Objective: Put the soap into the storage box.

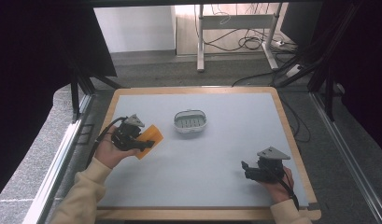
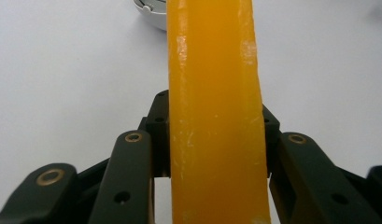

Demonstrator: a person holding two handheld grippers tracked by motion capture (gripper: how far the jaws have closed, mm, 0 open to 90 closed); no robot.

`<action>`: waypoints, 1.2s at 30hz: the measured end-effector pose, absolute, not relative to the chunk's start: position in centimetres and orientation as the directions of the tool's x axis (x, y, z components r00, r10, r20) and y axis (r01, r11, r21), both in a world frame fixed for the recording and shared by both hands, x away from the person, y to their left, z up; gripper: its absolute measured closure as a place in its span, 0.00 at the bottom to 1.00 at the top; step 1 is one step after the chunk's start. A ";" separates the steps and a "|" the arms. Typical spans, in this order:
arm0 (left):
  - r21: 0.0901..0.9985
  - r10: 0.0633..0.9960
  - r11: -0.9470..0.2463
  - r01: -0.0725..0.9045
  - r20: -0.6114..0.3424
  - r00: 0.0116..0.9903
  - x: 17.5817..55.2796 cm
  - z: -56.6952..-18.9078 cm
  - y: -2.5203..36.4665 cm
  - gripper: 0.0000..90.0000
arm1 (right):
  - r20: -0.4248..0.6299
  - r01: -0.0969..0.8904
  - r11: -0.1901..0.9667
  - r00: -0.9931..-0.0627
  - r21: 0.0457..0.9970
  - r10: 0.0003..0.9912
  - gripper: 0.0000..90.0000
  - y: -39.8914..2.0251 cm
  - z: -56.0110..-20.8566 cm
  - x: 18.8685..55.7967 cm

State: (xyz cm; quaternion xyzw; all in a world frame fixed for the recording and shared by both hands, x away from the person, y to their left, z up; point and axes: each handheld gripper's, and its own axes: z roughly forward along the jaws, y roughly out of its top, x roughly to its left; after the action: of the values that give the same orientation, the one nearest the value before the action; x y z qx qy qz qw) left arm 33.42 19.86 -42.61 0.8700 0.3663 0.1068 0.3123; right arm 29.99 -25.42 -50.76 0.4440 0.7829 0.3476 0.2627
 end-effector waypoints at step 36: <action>0.634 0.695 -0.543 0.550 -0.027 0.718 35.3 -41.5 18.7 0.69 | -0.104 0.522 0.366 -0.463 0.771 0.880 0.16 -25.5 -50.8 30.0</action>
State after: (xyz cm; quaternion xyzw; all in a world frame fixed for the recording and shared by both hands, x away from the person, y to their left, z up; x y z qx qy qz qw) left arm 35.32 18.70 -41.49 0.8709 0.3573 0.1149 0.3171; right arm 30.04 -25.48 -50.83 0.4474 0.7837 0.3421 0.2619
